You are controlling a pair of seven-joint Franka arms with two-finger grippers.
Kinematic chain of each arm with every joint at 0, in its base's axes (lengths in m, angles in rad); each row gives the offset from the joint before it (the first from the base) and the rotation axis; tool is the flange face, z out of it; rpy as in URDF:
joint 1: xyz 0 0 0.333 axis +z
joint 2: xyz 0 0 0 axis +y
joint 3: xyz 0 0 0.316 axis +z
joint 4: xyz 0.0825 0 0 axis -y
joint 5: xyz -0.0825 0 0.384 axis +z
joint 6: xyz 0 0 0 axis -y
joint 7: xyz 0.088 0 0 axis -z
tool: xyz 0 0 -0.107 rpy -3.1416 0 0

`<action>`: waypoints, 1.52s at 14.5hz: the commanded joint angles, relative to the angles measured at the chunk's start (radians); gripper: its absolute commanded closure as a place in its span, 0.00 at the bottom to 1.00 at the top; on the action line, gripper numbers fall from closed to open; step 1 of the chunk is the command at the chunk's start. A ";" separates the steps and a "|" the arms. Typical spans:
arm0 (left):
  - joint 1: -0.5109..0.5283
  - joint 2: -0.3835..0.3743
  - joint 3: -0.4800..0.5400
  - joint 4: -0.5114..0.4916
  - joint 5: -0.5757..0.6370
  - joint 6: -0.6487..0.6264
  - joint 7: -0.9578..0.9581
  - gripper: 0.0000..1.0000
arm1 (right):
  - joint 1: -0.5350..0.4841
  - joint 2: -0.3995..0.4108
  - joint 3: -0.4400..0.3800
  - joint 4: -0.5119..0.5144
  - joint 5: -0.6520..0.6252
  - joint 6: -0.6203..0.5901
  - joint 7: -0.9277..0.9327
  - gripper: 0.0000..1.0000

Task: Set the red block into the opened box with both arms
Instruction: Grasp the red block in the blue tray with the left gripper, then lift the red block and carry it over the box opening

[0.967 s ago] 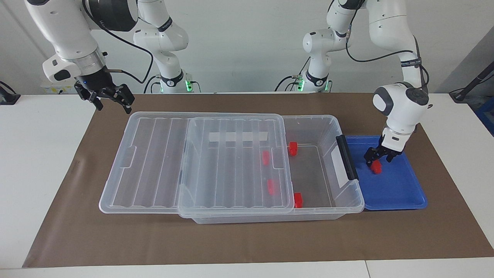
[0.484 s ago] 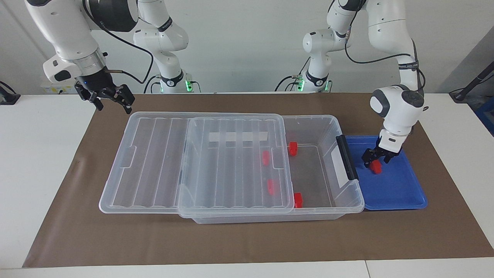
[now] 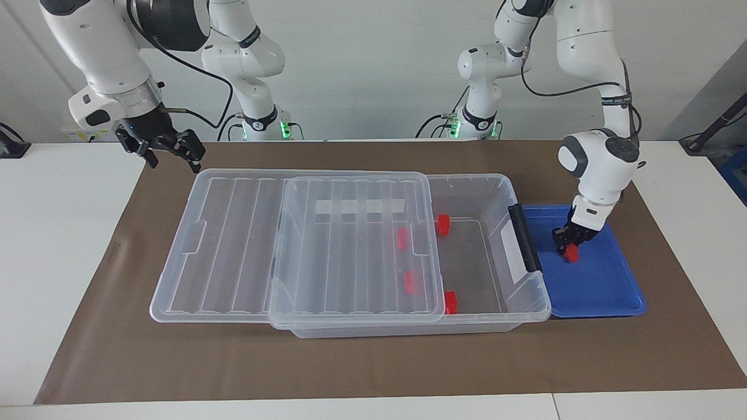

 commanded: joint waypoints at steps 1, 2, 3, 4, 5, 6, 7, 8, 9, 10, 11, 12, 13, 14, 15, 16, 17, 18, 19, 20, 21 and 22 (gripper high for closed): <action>0.010 -0.017 -0.004 0.107 0.008 -0.192 -0.017 1.00 | -0.005 -0.022 0.002 -0.023 0.021 0.004 0.007 0.00; 0.001 -0.034 -0.004 0.159 0.008 -0.282 -0.033 1.00 | -0.005 -0.022 0.002 -0.023 0.021 0.004 0.007 0.00; -0.005 -0.048 -0.005 0.207 0.008 -0.371 -0.065 1.00 | -0.005 -0.022 0.002 -0.023 0.021 0.004 0.007 0.00; -0.011 -0.066 -0.008 0.236 0.009 -0.435 -0.093 1.00 | -0.005 -0.022 0.002 -0.023 0.021 0.004 0.007 0.00; -0.022 -0.085 -0.010 0.256 0.009 -0.482 -0.112 1.00 | -0.005 -0.022 0.002 -0.023 0.021 0.004 0.005 0.00; -0.034 -0.102 -0.010 0.272 0.008 -0.516 -0.128 1.00 | -0.005 -0.022 0.002 -0.023 0.021 0.004 0.005 0.00; -0.034 -0.117 -0.014 0.295 0.009 -0.557 -0.150 1.00 | -0.005 -0.022 0.002 -0.023 0.021 0.004 0.005 0.00; -0.036 -0.122 -0.016 0.331 0.009 -0.617 -0.159 1.00 | -0.005 -0.022 0.002 -0.023 0.021 0.004 0.005 0.00; -0.045 -0.120 -0.016 0.373 0.009 -0.665 -0.162 1.00 | -0.005 -0.022 0.002 -0.023 0.021 0.004 0.002 0.00; -0.053 -0.122 -0.016 0.396 0.009 -0.694 -0.174 1.00 | -0.005 -0.022 0.002 -0.023 0.021 0.004 -0.001 0.00; -0.065 -0.123 -0.019 0.414 0.008 -0.716 -0.217 1.00 | -0.005 -0.022 0.002 -0.023 0.021 0.004 -0.002 0.00; -0.086 -0.125 -0.028 0.431 0.006 -0.737 -0.268 1.00 | -0.005 -0.022 0.002 -0.023 0.021 0.004 -0.004 0.00; -0.099 -0.132 -0.040 0.451 0.004 -0.759 -0.318 1.00 | -0.005 -0.022 0.002 -0.023 0.021 0.004 -0.004 0.00; -0.109 -0.134 -0.062 0.462 0.001 -0.768 -0.386 1.00 | -0.005 -0.022 0.002 -0.023 0.021 0.004 -0.006 0.00; -0.116 -0.136 -0.085 0.462 -0.015 -0.756 -0.470 1.00 | -0.005 -0.022 0.002 -0.023 0.021 0.004 -0.006 0.00; -0.126 -0.134 -0.108 0.462 -0.022 -0.745 -0.544 1.00 | -0.005 -0.022 0.002 -0.023 0.021 0.004 -0.006 0.00; -0.141 -0.134 -0.125 0.462 -0.023 -0.724 -0.613 1.00 | -0.005 -0.022 0.002 -0.023 0.021 0.004 -0.006 0.00; -0.164 -0.134 -0.126 0.456 -0.023 -0.704 -0.676 1.00 | -0.006 -0.022 0.002 -0.023 0.021 0.004 -0.007 0.00; -0.189 -0.134 -0.126 0.450 -0.023 -0.679 -0.729 1.00 | -0.006 -0.022 0.002 -0.023 0.021 0.004 -0.009 0.00; -0.197 -0.134 -0.128 0.442 -0.023 -0.650 -0.763 1.00 | -0.006 -0.022 0.002 -0.023 0.021 0.004 -0.010 0.00; -0.212 -0.139 -0.126 0.427 -0.023 -0.626 -0.802 1.00 | -0.006 -0.022 0.002 -0.023 0.021 0.004 -0.010 0.00; -0.229 -0.146 -0.126 0.410 -0.023 -0.598 -0.843 1.00 | -0.006 -0.022 0.002 -0.023 0.021 0.004 -0.012 0.00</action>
